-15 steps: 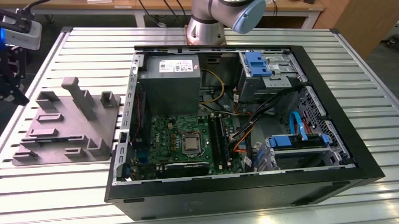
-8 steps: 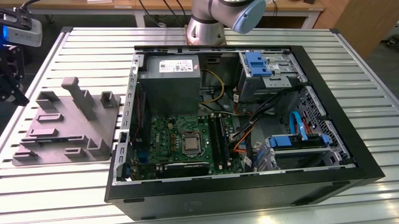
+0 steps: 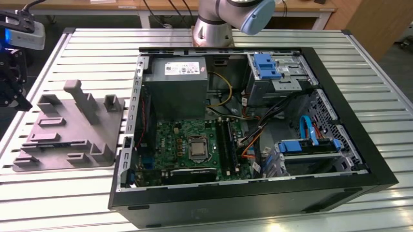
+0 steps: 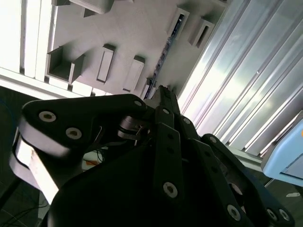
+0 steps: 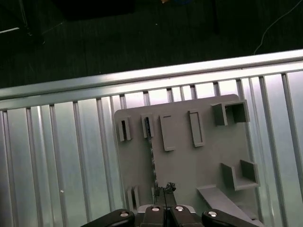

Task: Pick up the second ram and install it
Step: 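Pick up the second ram and move it above second insertion slot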

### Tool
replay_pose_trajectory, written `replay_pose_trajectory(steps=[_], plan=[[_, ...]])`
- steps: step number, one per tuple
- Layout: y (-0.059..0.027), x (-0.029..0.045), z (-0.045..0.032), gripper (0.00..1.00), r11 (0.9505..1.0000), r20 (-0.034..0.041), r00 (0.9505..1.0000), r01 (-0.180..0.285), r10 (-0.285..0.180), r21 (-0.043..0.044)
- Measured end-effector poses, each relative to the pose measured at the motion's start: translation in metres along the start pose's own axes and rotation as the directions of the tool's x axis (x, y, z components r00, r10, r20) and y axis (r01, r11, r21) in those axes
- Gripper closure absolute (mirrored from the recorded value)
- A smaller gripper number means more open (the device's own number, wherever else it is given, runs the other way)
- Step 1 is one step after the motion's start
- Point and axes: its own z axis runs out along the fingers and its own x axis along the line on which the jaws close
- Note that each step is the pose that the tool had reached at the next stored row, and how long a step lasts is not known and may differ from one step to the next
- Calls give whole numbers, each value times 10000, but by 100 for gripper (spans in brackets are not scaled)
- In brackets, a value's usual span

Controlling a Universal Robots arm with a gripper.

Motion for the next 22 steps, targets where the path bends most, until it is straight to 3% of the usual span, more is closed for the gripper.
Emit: replay_pose_trajectory(steps=[8,16,22], plan=[[2,2,102,90,9997,-1,9997,236,-236,73],[-2,4,222,90,9986,-10,9986,527,-527,75],[-3,5,280,90,9951,-24,9951,987,-987,72]])
